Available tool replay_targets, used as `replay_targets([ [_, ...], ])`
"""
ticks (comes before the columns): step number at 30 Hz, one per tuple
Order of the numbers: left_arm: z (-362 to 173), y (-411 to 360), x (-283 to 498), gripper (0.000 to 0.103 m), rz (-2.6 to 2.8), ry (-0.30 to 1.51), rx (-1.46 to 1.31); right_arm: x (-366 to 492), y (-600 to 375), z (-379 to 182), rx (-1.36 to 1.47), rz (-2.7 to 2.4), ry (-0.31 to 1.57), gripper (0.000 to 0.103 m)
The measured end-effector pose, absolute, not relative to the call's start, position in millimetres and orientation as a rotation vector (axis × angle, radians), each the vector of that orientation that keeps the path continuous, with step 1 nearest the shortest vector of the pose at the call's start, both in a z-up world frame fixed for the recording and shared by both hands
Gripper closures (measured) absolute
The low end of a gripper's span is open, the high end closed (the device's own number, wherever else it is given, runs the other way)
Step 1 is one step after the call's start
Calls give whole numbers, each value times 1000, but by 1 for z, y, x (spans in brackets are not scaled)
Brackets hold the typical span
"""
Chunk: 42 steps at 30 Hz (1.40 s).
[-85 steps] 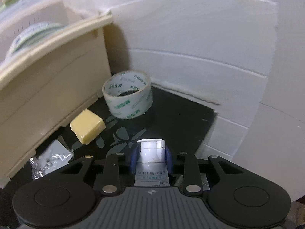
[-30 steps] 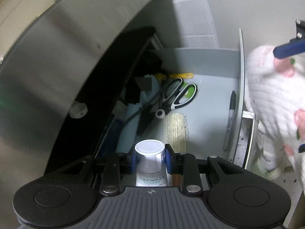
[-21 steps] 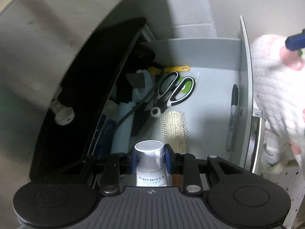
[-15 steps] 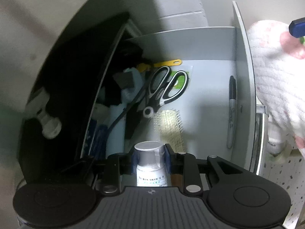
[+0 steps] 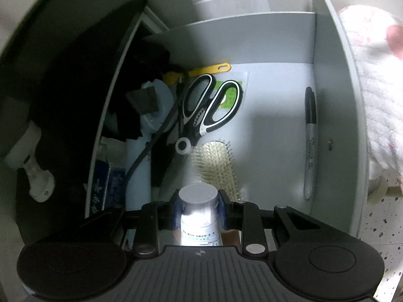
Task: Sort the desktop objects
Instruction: 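Carry the white tube down into the open drawer with the left gripper, then open the left gripper to release the white tube into the drawer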
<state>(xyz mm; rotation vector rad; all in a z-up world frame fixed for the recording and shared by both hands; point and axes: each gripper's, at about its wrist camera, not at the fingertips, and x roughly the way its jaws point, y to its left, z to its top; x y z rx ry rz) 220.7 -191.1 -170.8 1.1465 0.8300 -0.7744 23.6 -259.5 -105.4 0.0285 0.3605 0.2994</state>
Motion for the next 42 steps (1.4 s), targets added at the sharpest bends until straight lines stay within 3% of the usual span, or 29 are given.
replay_targets([
  [42, -197, -197, 258, 75, -696, 923, 1031, 26, -257, -106, 17, 300, 376, 0],
])
